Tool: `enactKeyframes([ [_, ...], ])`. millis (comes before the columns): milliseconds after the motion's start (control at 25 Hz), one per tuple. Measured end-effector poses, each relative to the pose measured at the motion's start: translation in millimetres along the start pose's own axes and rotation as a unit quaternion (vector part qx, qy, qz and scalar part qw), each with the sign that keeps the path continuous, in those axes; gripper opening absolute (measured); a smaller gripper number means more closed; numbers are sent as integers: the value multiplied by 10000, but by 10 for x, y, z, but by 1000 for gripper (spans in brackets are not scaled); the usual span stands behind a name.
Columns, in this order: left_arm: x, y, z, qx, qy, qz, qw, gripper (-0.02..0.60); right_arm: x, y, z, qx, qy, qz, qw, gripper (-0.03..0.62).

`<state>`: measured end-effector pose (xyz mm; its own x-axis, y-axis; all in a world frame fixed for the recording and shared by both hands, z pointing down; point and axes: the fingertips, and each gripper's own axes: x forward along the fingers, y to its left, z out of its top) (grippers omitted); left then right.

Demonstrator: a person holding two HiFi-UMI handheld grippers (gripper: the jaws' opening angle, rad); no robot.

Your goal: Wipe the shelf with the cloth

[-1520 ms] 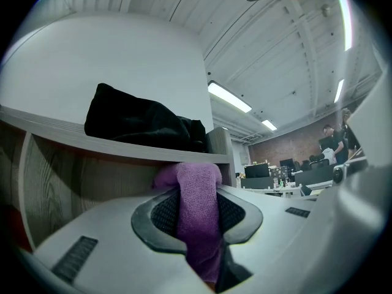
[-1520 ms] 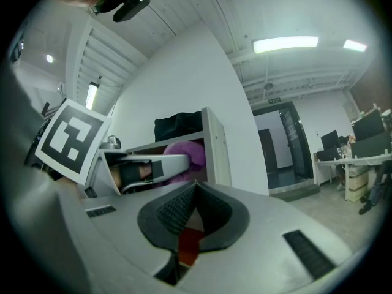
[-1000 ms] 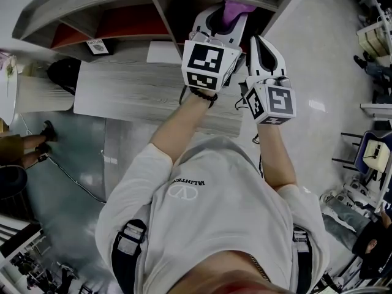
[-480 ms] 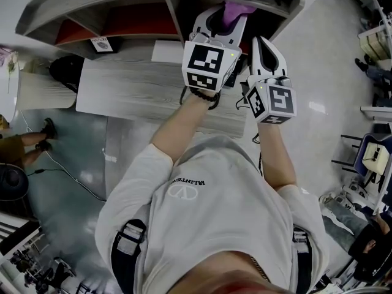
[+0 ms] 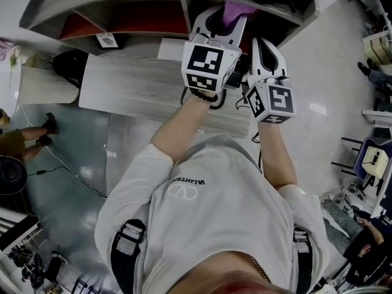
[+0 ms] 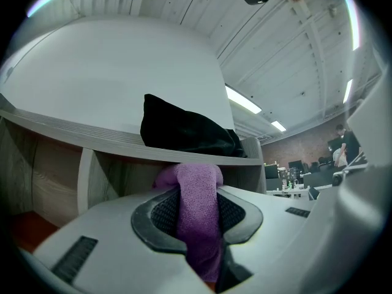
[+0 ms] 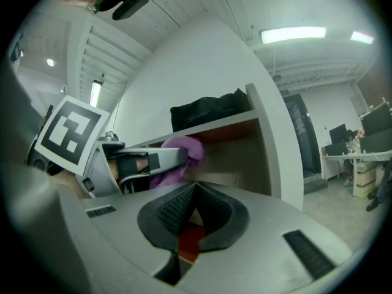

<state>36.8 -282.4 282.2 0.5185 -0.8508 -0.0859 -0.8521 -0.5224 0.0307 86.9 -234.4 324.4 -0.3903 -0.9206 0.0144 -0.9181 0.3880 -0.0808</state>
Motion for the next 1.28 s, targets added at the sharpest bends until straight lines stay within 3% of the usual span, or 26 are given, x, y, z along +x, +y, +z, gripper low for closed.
enactKeyframes([
  [760, -98, 359, 33, -177, -122, 217, 9995, 103, 149, 178, -115, -47, 164, 37, 9998, 0],
  [1280, -212, 627, 26, -410, -311, 608, 9968, 103, 238, 270, -209, -17, 271, 48, 9996, 1],
])
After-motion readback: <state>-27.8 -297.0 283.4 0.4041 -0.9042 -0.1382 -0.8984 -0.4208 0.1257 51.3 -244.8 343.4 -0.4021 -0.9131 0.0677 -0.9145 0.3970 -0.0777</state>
